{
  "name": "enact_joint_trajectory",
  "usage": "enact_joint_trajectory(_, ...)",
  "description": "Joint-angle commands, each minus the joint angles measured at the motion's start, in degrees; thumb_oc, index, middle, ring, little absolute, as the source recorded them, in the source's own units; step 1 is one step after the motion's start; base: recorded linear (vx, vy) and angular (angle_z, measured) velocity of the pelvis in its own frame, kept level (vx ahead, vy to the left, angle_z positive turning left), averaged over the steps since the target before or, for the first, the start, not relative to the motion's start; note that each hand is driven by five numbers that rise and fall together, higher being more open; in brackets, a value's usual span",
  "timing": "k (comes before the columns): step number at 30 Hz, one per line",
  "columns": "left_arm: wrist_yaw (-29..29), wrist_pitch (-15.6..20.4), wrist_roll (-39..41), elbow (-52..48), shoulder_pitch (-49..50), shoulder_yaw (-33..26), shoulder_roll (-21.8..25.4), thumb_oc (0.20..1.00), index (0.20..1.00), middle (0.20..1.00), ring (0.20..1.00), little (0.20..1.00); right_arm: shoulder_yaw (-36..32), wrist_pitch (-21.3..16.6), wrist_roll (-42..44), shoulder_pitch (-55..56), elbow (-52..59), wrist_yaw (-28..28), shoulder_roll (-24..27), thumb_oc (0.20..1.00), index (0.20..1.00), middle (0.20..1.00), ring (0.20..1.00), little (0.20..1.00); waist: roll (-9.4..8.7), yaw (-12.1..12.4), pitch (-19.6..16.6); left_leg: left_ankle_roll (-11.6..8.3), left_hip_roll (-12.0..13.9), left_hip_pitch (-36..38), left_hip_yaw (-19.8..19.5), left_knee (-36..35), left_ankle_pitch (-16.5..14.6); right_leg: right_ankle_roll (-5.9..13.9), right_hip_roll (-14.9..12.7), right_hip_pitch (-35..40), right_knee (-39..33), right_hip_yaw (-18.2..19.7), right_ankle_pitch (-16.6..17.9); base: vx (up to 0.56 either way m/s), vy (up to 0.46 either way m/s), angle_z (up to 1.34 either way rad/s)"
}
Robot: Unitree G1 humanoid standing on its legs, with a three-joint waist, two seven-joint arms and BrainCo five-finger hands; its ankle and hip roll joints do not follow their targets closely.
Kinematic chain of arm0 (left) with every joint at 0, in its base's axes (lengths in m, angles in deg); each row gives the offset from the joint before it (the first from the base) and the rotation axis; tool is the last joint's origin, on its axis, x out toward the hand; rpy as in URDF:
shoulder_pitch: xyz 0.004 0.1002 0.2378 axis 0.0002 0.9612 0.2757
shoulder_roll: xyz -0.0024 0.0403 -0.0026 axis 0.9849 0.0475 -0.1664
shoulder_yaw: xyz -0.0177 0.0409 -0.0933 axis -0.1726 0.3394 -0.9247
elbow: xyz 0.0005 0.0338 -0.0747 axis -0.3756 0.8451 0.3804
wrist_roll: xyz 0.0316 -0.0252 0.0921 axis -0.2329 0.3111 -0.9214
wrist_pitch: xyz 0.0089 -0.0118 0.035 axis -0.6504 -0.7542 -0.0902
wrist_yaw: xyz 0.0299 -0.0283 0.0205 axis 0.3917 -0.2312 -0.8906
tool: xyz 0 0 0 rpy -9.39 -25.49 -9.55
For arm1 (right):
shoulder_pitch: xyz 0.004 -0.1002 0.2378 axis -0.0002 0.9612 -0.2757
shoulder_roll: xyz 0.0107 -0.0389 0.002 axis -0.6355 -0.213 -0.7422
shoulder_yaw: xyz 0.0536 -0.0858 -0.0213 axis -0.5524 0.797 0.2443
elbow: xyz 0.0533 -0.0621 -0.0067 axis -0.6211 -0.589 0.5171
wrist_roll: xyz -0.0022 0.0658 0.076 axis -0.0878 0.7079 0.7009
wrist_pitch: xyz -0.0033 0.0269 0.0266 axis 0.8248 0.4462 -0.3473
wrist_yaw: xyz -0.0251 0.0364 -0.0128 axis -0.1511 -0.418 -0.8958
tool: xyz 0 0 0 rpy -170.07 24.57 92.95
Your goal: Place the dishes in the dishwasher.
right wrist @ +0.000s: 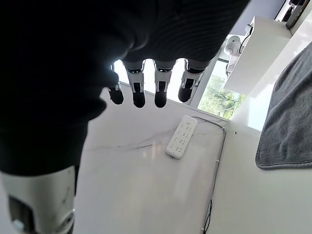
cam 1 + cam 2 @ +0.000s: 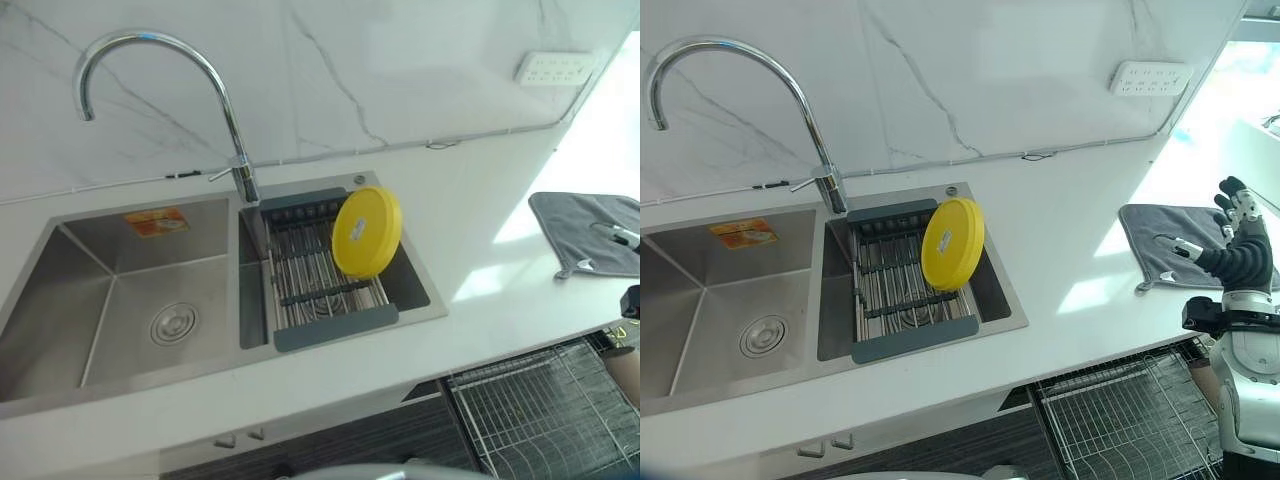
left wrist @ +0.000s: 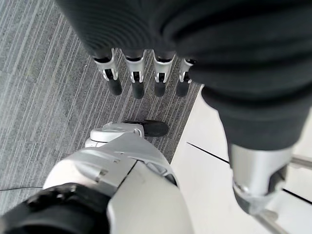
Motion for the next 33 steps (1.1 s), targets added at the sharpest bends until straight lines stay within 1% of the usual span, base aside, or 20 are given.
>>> enact_joint_trajectory(1, 0.18, -0.92, 0.03, 1.66, -2.75, 1.84, 0.34, 1.000, 1.000, 1.000, 1.000, 1.000, -0.92, -3.07, 2.93, -5.69, 2.10, 1.00, 5.79, 1.000, 1.000, 1.000, 1.000, 1.000, 1.85, 2.02, -0.18, -2.00, 5.54, 3.35, 2.50, 0.50, -5.29, 1.40, -1.16, -3.23, 0.82, -0.08, -2.03, 0.03, 0.004, -0.03)
enact_joint_trajectory(4, -0.13, -0.96, 0.73, 1.62, -2.28, 2.74, -0.33, 1.000, 1.000, 1.000, 1.000, 1.000, 1.07, -1.68, 4.58, -6.77, 3.05, 2.75, 5.18, 1.000, 1.000, 1.000, 1.000, 1.000, 1.76, 2.66, -0.45, -2.26, 5.68, 3.19, 2.44, 0.50, -5.16, 1.15, -0.78, -2.79, 0.37, -0.06, -2.42, 0.00, 0.000, 0.00)
enact_joint_trajectory(7, -0.37, -1.40, 0.51, 1.93, -1.83, 3.05, -0.40, 1.000, 1.000, 1.000, 1.000, 1.000, 3.38, 0.84, 8.96, -8.11, 2.94, 3.91, 4.38, 1.000, 1.000, 1.000, 1.000, 1.000, 1.68, 3.39, -0.67, -2.51, 5.96, 3.05, 2.39, 0.50, -4.93, 0.97, -0.60, -2.31, 0.01, -0.45, -2.71, 0.01, 0.001, 0.03)
enact_joint_trajectory(9, -0.86, -1.79, 0.64, 2.18, -1.66, 3.60, -0.41, 1.000, 1.000, 1.000, 1.000, 1.000, 5.61, 2.90, 13.81, -9.49, 2.73, 4.76, 3.48, 1.000, 1.000, 1.000, 1.000, 1.000, 1.65, 3.96, -0.78, -2.66, 6.13, 2.89, 2.25, 0.50, -4.67, 0.86, -0.56, -2.12, 0.00, -0.79, -2.90, 0.00, 0.000, 0.00)
enact_joint_trajectory(13, -1.14, -2.54, 0.06, 2.33, -1.52, 4.35, -0.17, 1.000, 1.000, 1.000, 1.000, 1.000, 9.74, 4.62, 18.66, -12.20, 0.59, 5.85, 1.48, 1.000, 1.000, 1.000, 1.000, 1.000, 1.78, 4.90, -0.91, -2.88, 6.25, 2.82, 1.95, 0.50, -4.38, 0.69, -0.48, -1.80, 0.00, -1.38, -3.14, 0.00, 0.000, 0.00)
enact_joint_trajectory(14, -1.12, -2.52, -0.07, 2.33, -1.48, 4.43, -0.17, 1.000, 1.000, 1.000, 1.000, 1.000, 10.29, 4.64, 18.70, -12.59, 0.16, 5.87, 1.25, 1.000, 1.000, 1.000, 1.000, 1.000, 1.79, 5.03, -0.93, -2.90, 6.24, 2.79, 1.88, 0.50, -4.36, 0.66, -0.46, -1.77, 0.00, -1.44, -3.18, 0.00, 0.000, 0.00)
enact_joint_trajectory(17, -1.20, -2.64, -0.61, 2.11, -1.52, 5.18, -0.09, 1.000, 1.000, 1.000, 1.000, 1.000, 14.62, 6.92, 20.54, -17.38, -3.89, 5.18, -0.08, 1.000, 1.000, 1.000, 1.000, 1.000, 1.89, 6.20, -1.13, -3.09, 6.31, 2.71, 1.42, 0.50, -4.08, 0.44, -0.45, -1.33, 0.00, -2.31, -3.42, 0.00, 0.000, 0.00)
enact_joint_trajectory(20, -0.97, -2.92, -0.72, 1.71, -1.57, 5.90, 0.19, 1.000, 1.000, 1.000, 1.000, 1.000, 16.97, 8.08, 21.98, -21.20, -7.50, 3.12, -0.81, 1.000, 1.000, 1.000, 1.000, 1.000, 2.06, 7.29, -1.22, -3.31, 6.45, 2.50, 0.80, 0.50, -3.82, 0.37, -0.53, -1.09, 0.00, -3.12, -3.51, -0.02, -0.007, 0.08)
enact_joint_trajectory(23, -0.57, -3.41, -1.00, 1.44, -1.44, 6.23, 0.58, 1.000, 1.000, 1.000, 1.000, 1.000, 18.21, 8.92, 23.07, -23.78, -9.90, 2.11, -1.47, 1.000, 1.000, 1.000, 1.000, 1.000, 2.25, 7.95, -1.18, -3.41, 6.46, 2.31, 0.42, 0.50, -3.66, 0.31, -0.61, -0.96, 0.00, -3.51, -3.60, -0.03, 0.004, 0.19)
enact_joint_trajectory(28, -0.48, -3.85, -1.21, 1.02, -1.12, 6.46, 0.70, 1.000, 1.000, 1.000, 1.000, 1.000, 20.00, 10.71, 25.82, -26.16, -13.03, 2.34, -2.40, 1.000, 1.000, 1.000, 1.000, 1.000, 2.49, 8.69, -1.13, -3.61, 6.58, 2.14, 0.19, 0.50, -3.34, 0.25, -0.68, -0.78, 0.00, -4.11, -3.70, -0.01, 0.003, 0.01)
enact_joint_trajectory(33, -0.49, -4.20, -1.12, 0.21, -1.07, 6.81, 0.83, 1.000, 1.000, 1.000, 1.000, 1.000, 21.34, 11.20, 25.04, -28.55, -16.38, 1.51, -3.10, 1.000, 1.000, 1.000, 1.000, 1.000, 2.61, 9.38, -0.95, -3.87, 6.88, 2.00, -0.02, 0.50, -3.03, 0.21, -0.79, -0.60, 0.00, -4.83, -3.75, -0.03, 0.003, 0.02)
